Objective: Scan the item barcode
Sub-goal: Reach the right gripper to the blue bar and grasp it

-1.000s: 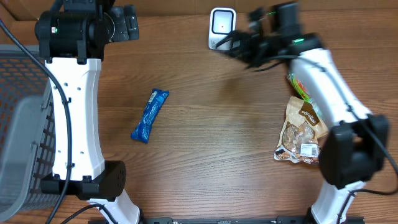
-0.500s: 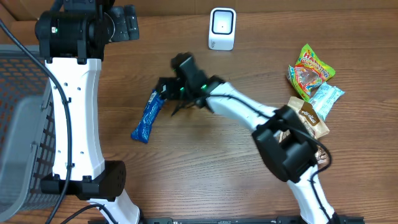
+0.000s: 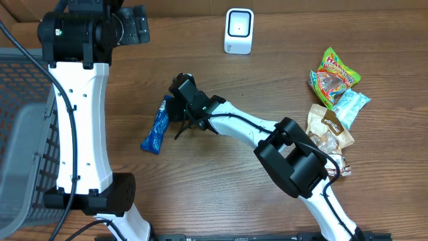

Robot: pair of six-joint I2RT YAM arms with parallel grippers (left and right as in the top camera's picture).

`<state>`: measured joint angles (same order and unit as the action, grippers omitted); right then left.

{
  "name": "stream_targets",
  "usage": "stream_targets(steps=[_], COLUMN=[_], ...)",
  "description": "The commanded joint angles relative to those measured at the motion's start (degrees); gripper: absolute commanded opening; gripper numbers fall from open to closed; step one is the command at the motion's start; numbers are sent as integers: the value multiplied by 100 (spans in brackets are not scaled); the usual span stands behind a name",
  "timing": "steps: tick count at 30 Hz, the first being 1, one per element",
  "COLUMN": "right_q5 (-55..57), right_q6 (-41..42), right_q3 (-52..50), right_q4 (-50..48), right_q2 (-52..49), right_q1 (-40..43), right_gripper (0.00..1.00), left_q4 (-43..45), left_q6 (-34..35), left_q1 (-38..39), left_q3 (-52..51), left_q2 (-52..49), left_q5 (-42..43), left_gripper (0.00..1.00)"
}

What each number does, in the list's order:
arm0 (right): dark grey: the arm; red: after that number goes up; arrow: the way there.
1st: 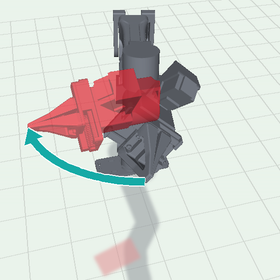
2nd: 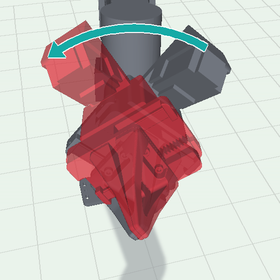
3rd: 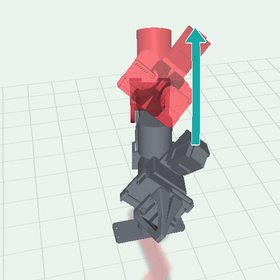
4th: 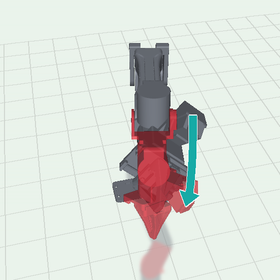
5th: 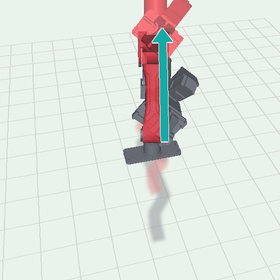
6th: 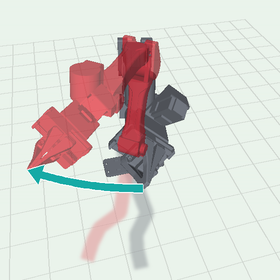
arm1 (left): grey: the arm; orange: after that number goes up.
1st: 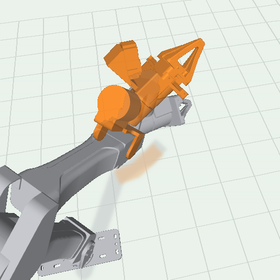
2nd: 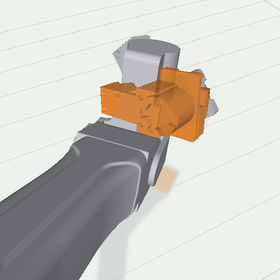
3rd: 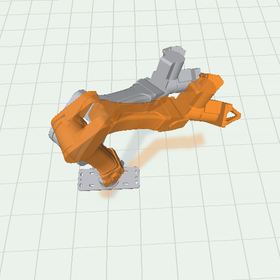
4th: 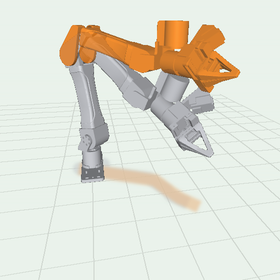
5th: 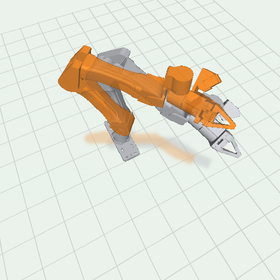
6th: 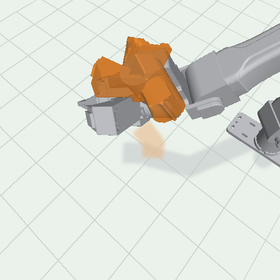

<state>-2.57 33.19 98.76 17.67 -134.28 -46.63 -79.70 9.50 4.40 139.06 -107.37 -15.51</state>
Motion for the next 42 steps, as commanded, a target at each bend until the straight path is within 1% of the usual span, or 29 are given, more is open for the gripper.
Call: stream_targets(steps=[1,6,11,13,14,15,16,18,20,23,24,25,27,29,32,38,41,42], right_q5=[170,166,-48,-1054,-1545,-2118,-2514,-3069,-3261,-3040,-2837,-2610,-2144,-2011,-2013,-1801,-1318,-841], right_q6=[-17,11,398,413,413,413,417,509,662,741,761,811,1182,1499,1639,1635,1628,1600], right_q3=[120,122,251,420,498,603,686,767,767,765,765,761,748,728,728,728,728,728], right_q4=[286,774,1493,1687,1746,1803,1829,1764,1615,1478,1480,1502,1631,1714,1716,1357,1386,1550], right_q2=[-118,-118,-118,-96,-85,-74,-74,-74,-74,-85,-87,-107,-155,-223,-284,-409,-452,-472], right_q1=[-11,44,323,535,627,728,796,859,828,579,452,332,105,-70,-175,-173,-92,-37], right_gripper=[56,54,54,54,50,45,43,43,49,56,60,61,66,66,66,64,61,60], left_q4=[15,17,17,17,17,17,17,17,17,17,17,17,17,17,17,17,17,15], left_q6=[37,37,37,37,37,37,37,37,37,37,37,37,37,37,37,37,37,37], left_q1=[11,11,11,11,11,11,11,11,11,11,11,11,11,11,11,11,11,11], left_q3=[7,7,7,7,7,7,7,7,7,7,7,7,7,7,7,7,7,7], left_q2=[-20,-20,-20,-20,-20,-20,-20,-20,-20,-20,-20,-20,-20,-20,-20,-20,-20,-20], left_q5=[-55,-55,-55,-55,-55,-55,-55,-55,-55,-55,-55,-55,-55,-55,-55,-55,-55,-55], left_gripper=[100,100,100,100,100,100,100,100,100,100,100,100,100,100,100,100,100,100])
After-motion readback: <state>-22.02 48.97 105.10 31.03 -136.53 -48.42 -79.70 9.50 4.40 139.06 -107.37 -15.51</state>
